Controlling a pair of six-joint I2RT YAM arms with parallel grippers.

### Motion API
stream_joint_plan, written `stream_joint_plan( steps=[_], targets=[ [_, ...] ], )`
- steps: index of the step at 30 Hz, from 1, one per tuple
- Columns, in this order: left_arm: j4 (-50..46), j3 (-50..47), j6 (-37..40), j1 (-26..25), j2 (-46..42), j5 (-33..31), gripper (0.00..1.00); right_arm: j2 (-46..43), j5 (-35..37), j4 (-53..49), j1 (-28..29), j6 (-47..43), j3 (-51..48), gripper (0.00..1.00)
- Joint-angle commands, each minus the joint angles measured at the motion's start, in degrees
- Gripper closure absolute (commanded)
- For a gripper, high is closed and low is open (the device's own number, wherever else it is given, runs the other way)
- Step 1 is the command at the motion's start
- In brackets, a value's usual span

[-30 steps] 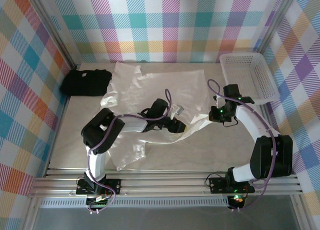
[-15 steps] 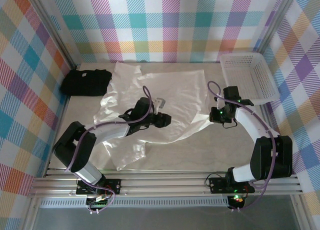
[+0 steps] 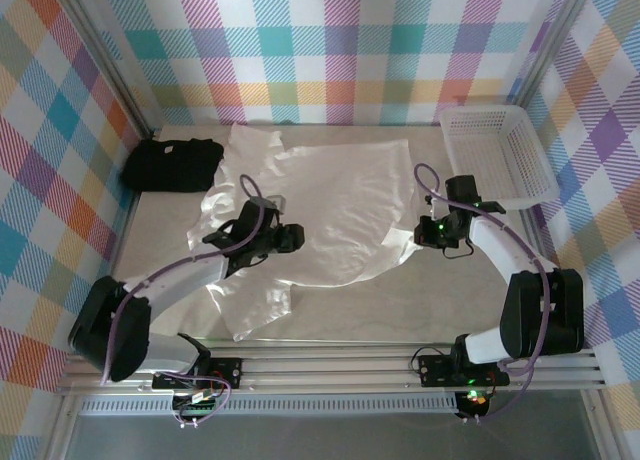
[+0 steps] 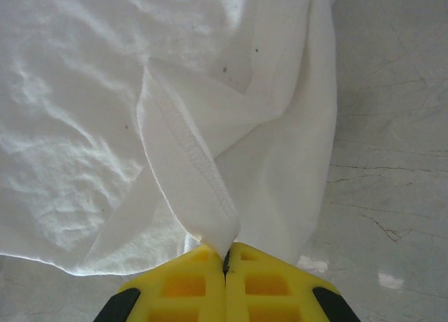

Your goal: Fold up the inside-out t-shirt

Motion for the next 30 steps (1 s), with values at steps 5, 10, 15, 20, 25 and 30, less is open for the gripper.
stream_joint_plan(
  steps=[5,10,15,20,25,30],
  targets=[
    [-22.3,-4.2,-4.1,5.2,-12.6,-5.8,0.40,0.2,-2.8,10.1,-3.8,4.0,-0.1,1.00],
    [-27.9,-6.4,-5.9,8.1,-16.4,-1.1,0.40,2.4,-3.9,15.0,-10.3,6.1,1.0,1.00],
    [-28.7,-8.3,-8.0,7.8,-14.8,3.7,0.40,5.5,-3.4,16.1,-11.4,6.5,4.6,1.00],
    [-20.1,-9.2,-7.7,7.2,-10.2,7.1,0.40,7.0,-4.2,17.7,-11.4,7.0,4.9,1.00],
    [-10.9,-5.6,-7.0,5.5,0.6,10.9,0.39,6.4,-5.4,17.9,-11.4,6.8,4.3,1.00],
    [-3.1,-1.0,-6.8,3.7,11.4,12.9,0.40,4.9,-5.3,17.8,-11.4,6.8,3.6,1.00]
  ],
)
